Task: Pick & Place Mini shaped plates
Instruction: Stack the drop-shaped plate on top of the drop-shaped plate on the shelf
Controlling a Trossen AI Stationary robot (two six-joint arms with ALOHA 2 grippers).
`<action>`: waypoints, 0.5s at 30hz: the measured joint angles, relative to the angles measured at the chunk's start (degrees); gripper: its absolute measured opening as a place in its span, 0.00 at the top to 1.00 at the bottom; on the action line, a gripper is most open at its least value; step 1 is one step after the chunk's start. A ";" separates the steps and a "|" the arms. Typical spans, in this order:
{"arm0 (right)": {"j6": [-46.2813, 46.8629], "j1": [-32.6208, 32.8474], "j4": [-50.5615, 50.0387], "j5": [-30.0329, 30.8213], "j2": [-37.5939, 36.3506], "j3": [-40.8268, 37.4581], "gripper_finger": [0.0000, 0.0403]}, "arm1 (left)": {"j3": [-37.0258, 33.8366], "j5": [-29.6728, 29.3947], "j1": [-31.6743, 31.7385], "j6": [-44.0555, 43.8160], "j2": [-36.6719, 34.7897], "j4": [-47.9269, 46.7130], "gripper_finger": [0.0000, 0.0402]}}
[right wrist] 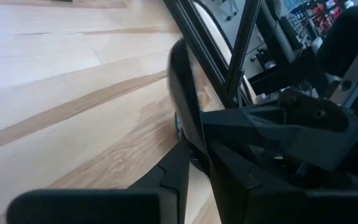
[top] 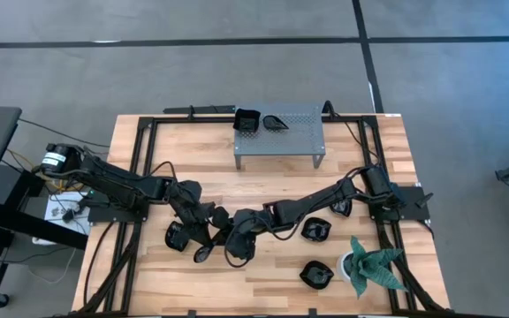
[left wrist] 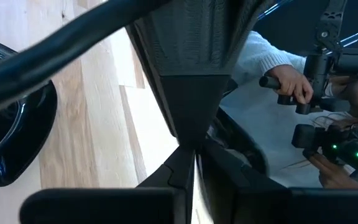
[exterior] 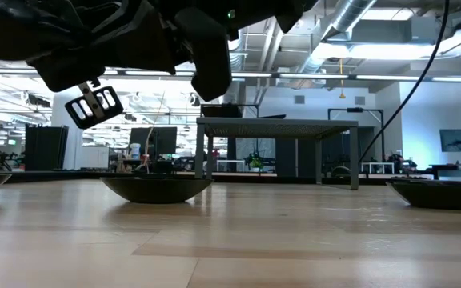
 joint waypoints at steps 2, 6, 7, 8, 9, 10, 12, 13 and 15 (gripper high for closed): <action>0.53 0.00 -0.12 0.00 0.00 0.00 0.87 | 0.00 -0.01 0.00 0.00 0.00 -0.02 0.93; 2.79 0.02 1.34 0.01 0.01 0.00 0.86 | 0.00 0.25 0.00 0.00 0.00 0.07 0.94; 2.85 0.02 1.34 0.01 0.00 0.00 0.86 | 0.00 0.29 0.00 0.02 0.00 0.11 0.94; 2.87 0.02 1.33 0.00 0.01 0.00 0.85 | 0.00 0.27 0.00 0.01 0.00 0.08 0.94; 2.89 0.02 1.29 -0.02 0.00 0.00 0.85 | 0.00 0.27 0.00 0.00 0.00 0.03 0.95; 2.89 0.06 1.24 -0.02 0.01 0.00 0.84 | 0.00 0.27 0.00 0.00 0.00 0.02 0.95; 3.06 0.16 1.02 -0.02 0.00 0.00 0.82 | 0.00 0.21 0.00 0.02 0.00 0.02 0.95; 3.06 0.22 0.91 -0.02 0.00 0.00 0.81 | 0.00 0.14 0.00 0.00 0.00 0.02 0.95; 3.06 0.39 0.91 -0.02 0.01 0.00 0.80 | 0.00 0.14 0.00 0.02 0.00 0.00 0.95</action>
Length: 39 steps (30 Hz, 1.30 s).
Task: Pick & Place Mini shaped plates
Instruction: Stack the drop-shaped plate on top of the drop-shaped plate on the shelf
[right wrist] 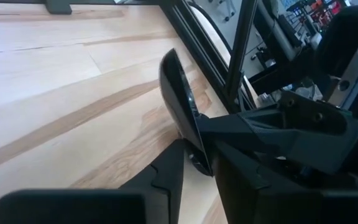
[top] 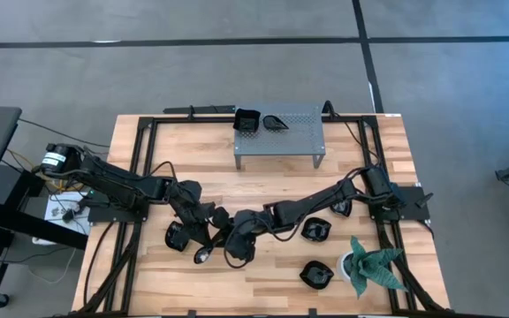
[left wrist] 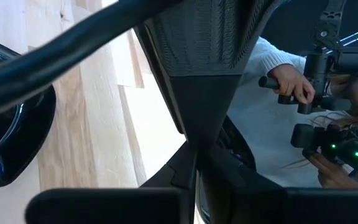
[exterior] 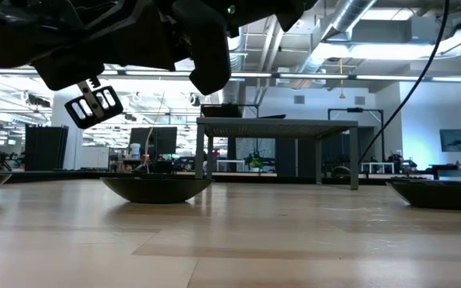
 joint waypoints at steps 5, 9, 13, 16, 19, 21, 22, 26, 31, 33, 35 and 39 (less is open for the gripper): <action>0.00 0.37 0.02 0.04 -0.01 0.00 0.77 | 0.00 -0.02 0.00 0.00 0.00 0.00 0.96; -0.01 0.37 -0.11 0.03 -0.01 0.00 0.77 | 0.00 -0.04 0.00 0.00 0.00 0.00 0.97; -0.01 0.58 0.04 0.04 -0.01 0.00 0.79 | 0.00 -0.02 0.00 0.00 0.00 -0.01 0.96; -0.01 0.96 0.06 0.20 -0.01 0.00 0.81 | 0.00 -0.02 0.00 0.00 0.00 -0.02 0.97; -0.02 1.31 0.20 0.40 -0.01 0.00 0.84 | 0.00 0.01 -0.02 0.00 0.00 -0.02 0.97; -0.02 1.39 0.17 0.39 -0.01 0.00 0.85 | 0.00 0.00 -0.02 0.00 0.00 -0.04 0.97; -0.02 1.40 0.17 0.38 -0.01 0.00 0.85 | 0.00 0.02 -0.02 0.00 0.00 -0.02 0.97; -0.04 1.35 0.15 0.20 -0.01 0.00 0.88 | 0.00 -0.04 -0.22 0.00 0.00 -0.04 0.96; -0.04 1.35 -0.03 -0.07 -0.01 0.00 0.92 | 0.00 -0.89 -0.22 0.00 0.00 -0.07 0.92; -0.03 1.40 -0.34 -0.05 -0.01 -0.02 0.93 | 0.00 -2.79 -0.25 0.01 0.00 -0.10 0.90; -0.04 1.40 -0.62 -0.11 -0.01 -0.02 0.94 | 0.00 -3.87 -0.26 0.03 0.00 -0.33 0.88; 0.38 1.44 -0.79 -0.07 -0.01 -0.02 0.94 | 0.00 -4.52 -0.26 0.05 0.00 -0.42 0.82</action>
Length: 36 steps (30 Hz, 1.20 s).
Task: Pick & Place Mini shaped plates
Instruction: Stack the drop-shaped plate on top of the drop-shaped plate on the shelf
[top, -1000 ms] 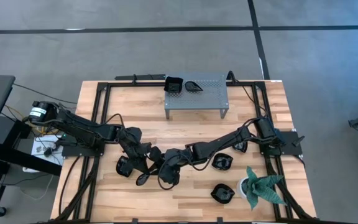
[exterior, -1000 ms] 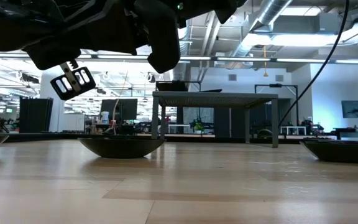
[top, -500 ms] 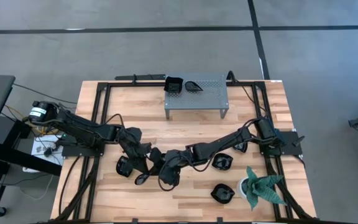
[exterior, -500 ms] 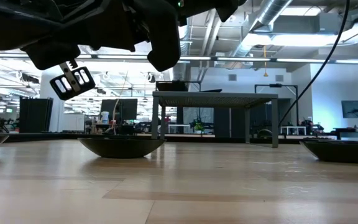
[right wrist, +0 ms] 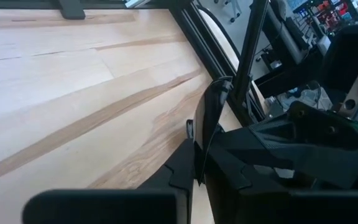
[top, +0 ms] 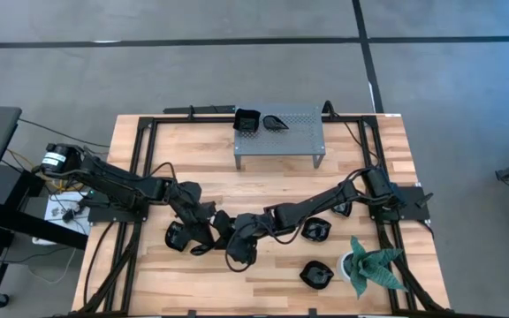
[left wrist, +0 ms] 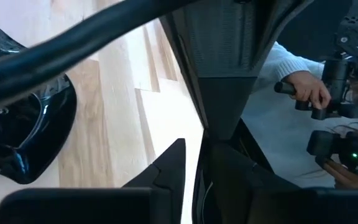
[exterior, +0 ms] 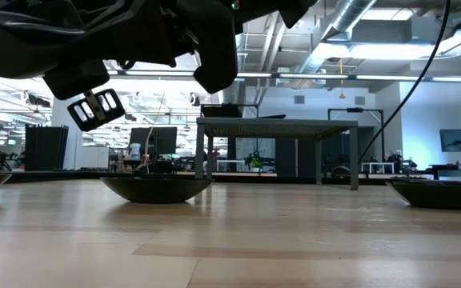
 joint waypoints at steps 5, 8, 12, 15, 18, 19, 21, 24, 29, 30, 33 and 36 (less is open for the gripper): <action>5.26 0.14 -1.12 0.11 -0.07 0.00 0.94 | -0.07 -1.90 0.00 0.17 0.00 -0.07 0.77; 8.82 0.41 -1.63 0.24 -0.07 0.00 0.96 | -0.11 -3.65 0.00 0.32 0.00 -0.17 0.76; 10.13 1.96 -1.54 0.10 -0.12 0.00 0.97 | 0.13 -8.78 0.26 3.36 -0.07 1.27 0.76; 10.13 3.04 -1.29 2.11 -0.38 0.00 0.97 | 0.09 -9.50 0.56 3.24 -0.11 1.05 0.76; 10.13 3.54 -2.20 7.34 -0.42 0.00 0.96 | 0.07 -7.93 0.81 1.60 -0.75 2.30 0.76; 10.20 3.51 -3.07 8.00 -0.44 0.00 0.96 | 0.07 -7.75 0.76 1.39 -1.25 2.54 0.76; 11.40 3.48 -4.78 8.45 -0.48 0.00 0.96 | 0.00 -8.03 0.76 1.52 -2.40 2.51 0.76; 13.41 4.01 -6.04 9.92 -0.55 0.00 0.96 | 0.00 -10.54 0.81 3.24 -4.38 2.97 0.76; 13.63 6.23 -11.72 19.11 -3.84 0.00 0.96 | 0.00 -11.92 1.59 6.19 -8.63 2.81 0.76; 13.62 6.77 -13.30 21.51 -4.84 0.00 0.96 | 0.00 -11.92 1.86 6.23 -9.76 2.81 0.76; 13.65 7.75 -20.47 29.60 -8.74 0.00 0.95 | 0.00 -11.91 2.49 6.70 -12.94 2.86 0.76; 14.85 7.37 -28.86 37.17 -13.30 0.01 0.95 | 0.00 -11.90 2.99 8.77 -15.81 2.94 0.76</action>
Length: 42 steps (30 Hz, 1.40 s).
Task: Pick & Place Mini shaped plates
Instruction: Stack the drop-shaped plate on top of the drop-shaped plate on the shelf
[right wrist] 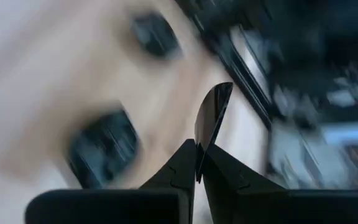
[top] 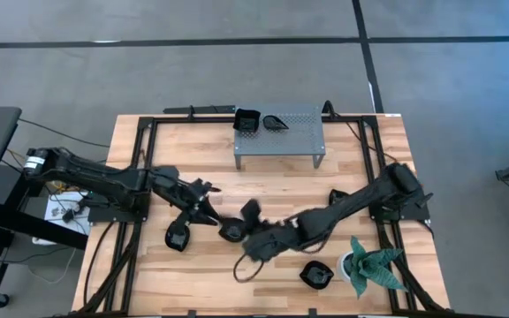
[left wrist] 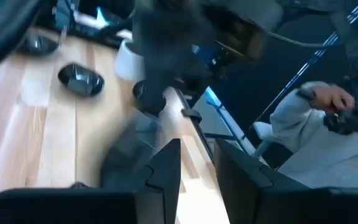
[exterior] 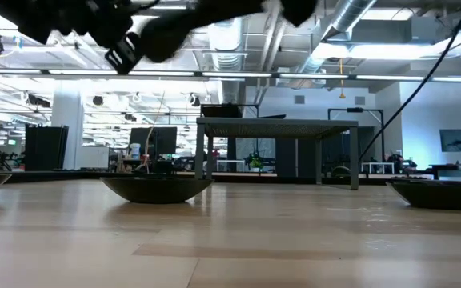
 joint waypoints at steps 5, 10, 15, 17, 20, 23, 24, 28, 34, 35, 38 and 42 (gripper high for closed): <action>5.19 -4.51 -17.59 6.32 -7.27 -0.01 0.95 | 0.00 0.03 0.01 0.89 -2.04 -0.05 0.76; 5.60 -12.17 -28.10 6.46 -13.30 -0.01 0.95 | 0.00 0.02 0.01 0.89 -1.49 -0.23 0.76; -0.11 -20.12 -31.05 5.26 -16.35 -0.01 0.95 | -0.02 0.03 0.01 0.91 -1.13 -0.21 0.76; -4.22 -22.75 -30.88 3.57 -16.60 -0.01 0.94 | -0.02 0.05 -0.01 0.89 -1.13 -0.20 0.76; -10.10 -26.18 -30.50 1.59 -16.47 -0.01 0.93 | -0.02 0.04 -0.01 0.89 -1.13 -0.19 0.76; -14.48 -29.99 -30.72 1.41 -15.70 0.03 0.92 | -0.02 0.05 -0.01 0.89 -1.13 -0.18 0.76; -15.88 -31.23 -30.96 0.82 -15.60 -0.03 0.92 | -0.02 0.05 -0.01 0.89 -1.13 -0.09 0.76; -20.07 -35.97 -30.37 -5.27 -15.78 0.01 0.92 | -0.02 -0.51 -0.01 0.89 -1.13 0.01 0.76; -23.20 -40.94 -30.07 -13.14 -15.70 0.01 0.94 | -0.02 -4.99 -0.01 0.89 -1.13 0.01 0.76; -23.83 -41.38 -29.76 -13.82 -15.63 -0.01 0.94 | -0.02 -5.57 -0.01 0.89 -1.13 0.03 0.76; -25.70 -42.11 -27.98 -13.98 -15.46 -0.01 0.93 | -0.02 -6.78 -0.01 0.89 -1.13 0.03 0.76; -28.37 -42.75 -26.72 -14.64 -14.72 0.08 0.90 | -0.02 -8.10 -0.01 0.89 -1.13 0.31 0.76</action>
